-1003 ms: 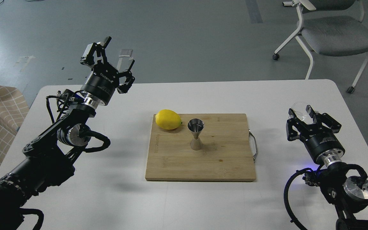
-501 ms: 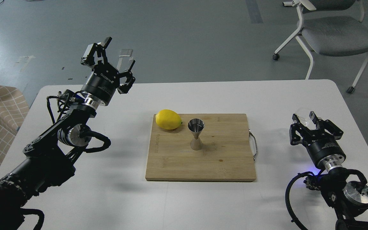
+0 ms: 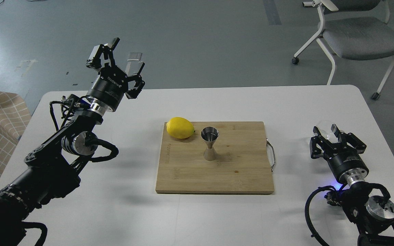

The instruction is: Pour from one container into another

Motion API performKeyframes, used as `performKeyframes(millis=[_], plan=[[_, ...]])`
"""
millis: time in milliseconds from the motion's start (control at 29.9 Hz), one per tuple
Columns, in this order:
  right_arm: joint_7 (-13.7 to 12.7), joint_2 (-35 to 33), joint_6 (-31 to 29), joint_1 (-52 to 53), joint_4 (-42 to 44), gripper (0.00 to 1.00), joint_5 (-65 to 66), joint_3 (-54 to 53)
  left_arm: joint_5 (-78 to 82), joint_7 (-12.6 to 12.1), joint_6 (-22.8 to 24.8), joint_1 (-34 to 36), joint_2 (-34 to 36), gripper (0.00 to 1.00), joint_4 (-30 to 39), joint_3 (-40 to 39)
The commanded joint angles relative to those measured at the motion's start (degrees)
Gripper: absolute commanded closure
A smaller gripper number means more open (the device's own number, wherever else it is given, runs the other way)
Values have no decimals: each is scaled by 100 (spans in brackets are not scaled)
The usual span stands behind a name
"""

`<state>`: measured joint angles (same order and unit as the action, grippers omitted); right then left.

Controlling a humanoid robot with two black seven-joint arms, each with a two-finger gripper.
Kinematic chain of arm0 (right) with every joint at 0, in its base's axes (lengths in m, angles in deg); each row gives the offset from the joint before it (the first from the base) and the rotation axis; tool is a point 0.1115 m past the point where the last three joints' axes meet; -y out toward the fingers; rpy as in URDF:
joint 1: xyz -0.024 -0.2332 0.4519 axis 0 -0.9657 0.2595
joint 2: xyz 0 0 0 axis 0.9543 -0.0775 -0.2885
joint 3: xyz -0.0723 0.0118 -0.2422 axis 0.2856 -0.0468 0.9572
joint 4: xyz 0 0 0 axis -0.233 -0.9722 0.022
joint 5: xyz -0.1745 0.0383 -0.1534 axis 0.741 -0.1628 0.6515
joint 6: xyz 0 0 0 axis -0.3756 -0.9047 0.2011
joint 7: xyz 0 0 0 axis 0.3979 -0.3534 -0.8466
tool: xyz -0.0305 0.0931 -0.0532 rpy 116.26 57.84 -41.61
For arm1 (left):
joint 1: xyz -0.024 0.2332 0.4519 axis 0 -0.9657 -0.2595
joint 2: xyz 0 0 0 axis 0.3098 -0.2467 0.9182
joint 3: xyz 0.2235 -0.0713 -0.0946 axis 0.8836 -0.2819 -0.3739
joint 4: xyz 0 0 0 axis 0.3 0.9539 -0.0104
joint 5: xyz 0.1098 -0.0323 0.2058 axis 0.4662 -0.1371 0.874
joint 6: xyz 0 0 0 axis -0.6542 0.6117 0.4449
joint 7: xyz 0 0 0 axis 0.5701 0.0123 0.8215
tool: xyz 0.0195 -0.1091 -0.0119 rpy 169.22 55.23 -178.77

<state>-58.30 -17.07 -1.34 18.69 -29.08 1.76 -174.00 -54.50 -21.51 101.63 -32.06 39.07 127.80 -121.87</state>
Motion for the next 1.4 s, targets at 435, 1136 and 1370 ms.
performKeyframes(millis=[435, 1136, 1370], plan=[[-1, 0, 88, 1, 81, 38, -79, 0, 0, 0, 0, -7, 0, 2, 0, 0], [26, 0, 97, -34, 3, 6, 26, 18, 0, 0, 0, 2, 18, 2, 0, 0], [52, 0, 79, -69, -59, 4, 44, 9, 0, 0, 0, 2, 26, 2, 0, 0]])
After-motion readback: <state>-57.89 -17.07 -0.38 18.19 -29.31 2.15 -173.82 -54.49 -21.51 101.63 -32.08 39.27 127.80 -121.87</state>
